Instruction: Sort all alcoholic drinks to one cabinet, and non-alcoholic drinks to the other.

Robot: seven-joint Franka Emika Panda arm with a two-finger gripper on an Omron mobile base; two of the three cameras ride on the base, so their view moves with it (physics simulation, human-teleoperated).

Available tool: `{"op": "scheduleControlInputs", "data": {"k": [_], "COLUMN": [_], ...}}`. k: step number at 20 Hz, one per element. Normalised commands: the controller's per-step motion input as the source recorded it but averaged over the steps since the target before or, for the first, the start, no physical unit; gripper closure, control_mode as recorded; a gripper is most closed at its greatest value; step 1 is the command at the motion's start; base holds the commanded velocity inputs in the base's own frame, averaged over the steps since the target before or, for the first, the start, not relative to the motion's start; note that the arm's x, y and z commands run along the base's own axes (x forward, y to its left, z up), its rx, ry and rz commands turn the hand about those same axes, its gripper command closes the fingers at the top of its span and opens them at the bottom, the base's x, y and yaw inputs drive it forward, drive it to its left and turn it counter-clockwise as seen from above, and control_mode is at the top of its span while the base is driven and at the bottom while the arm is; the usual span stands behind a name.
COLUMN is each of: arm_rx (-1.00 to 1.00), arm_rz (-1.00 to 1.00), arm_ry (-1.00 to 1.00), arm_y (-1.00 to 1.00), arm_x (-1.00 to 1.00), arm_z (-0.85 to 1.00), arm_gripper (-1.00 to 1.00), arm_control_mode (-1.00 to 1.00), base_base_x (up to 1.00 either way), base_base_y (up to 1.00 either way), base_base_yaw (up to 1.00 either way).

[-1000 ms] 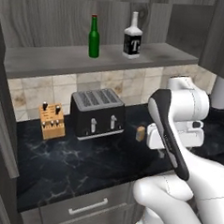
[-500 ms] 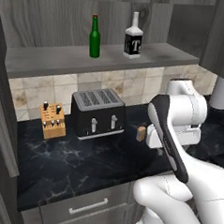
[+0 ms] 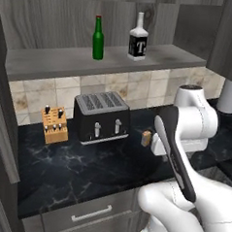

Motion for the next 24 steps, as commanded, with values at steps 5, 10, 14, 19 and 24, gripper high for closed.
{"op": "scheduleControlInputs", "data": {"k": [5, 10, 14, 19, 24], "arm_rx": [0.0, 0.0, 0.0, 0.0, 0.0], "arm_rz": [0.0, 0.0, -0.01, -0.01, -0.01], "arm_ry": [0.02, 0.02, 0.01, 0.0, 0.0], "arm_y": [0.05, 0.01, 0.0, 0.0, -0.02], "arm_x": [0.49, 0.57, 0.62, 0.39, 0.36], "arm_z": [0.0, 0.0, 0.0, -0.21, -0.44], "arm_gripper": [-1.0, -1.0, -1.0, -1.0, -1.0], "arm_control_mode": [-1.0, -1.0, -1.0, -1.0, -1.0], "base_base_x": [0.0, 0.0, 0.0, 0.0, 0.0], "base_base_y": [0.0, 0.0, 0.0, 0.0, 0.0], "base_base_yaw": [0.0, 0.0, 0.0, 0.0, 0.0]}}
